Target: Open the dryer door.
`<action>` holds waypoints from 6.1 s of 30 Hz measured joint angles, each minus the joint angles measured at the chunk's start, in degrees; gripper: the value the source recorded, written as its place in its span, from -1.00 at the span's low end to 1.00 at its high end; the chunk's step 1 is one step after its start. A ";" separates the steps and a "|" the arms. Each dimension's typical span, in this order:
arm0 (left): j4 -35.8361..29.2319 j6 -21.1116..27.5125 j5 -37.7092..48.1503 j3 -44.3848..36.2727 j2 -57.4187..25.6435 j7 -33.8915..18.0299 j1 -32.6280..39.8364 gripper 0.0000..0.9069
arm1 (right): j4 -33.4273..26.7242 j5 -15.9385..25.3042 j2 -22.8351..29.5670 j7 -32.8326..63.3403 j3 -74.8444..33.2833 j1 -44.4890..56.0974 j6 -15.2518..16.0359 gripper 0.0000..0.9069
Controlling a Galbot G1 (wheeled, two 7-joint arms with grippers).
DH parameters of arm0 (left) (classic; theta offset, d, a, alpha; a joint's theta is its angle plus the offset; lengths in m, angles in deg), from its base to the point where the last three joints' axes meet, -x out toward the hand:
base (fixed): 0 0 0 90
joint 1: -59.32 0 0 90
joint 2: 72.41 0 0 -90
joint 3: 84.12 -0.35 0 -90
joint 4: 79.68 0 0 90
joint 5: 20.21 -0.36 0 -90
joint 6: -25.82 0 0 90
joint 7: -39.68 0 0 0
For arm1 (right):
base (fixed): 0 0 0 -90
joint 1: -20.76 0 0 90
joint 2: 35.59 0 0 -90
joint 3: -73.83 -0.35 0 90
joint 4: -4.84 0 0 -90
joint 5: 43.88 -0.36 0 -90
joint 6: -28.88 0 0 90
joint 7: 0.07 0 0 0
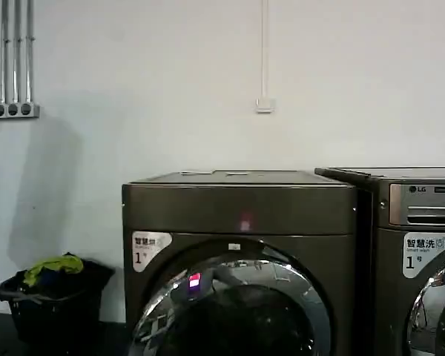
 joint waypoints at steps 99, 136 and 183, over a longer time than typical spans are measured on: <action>36.53 -27.85 23.06 -47.04 -10.09 43.16 37.94 1.00 | 36.49 3.26 -30.34 21.95 -69.29 63.62 -2.69 1.00; 35.85 -27.74 27.15 -65.08 -3.55 42.73 45.48 1.00 | 40.87 13.63 -0.96 30.84 -133.54 90.40 1.85 1.00; 43.61 -27.99 27.40 -84.64 12.32 37.21 57.65 1.00 | 22.00 16.88 9.93 37.93 -169.49 92.53 0.94 1.00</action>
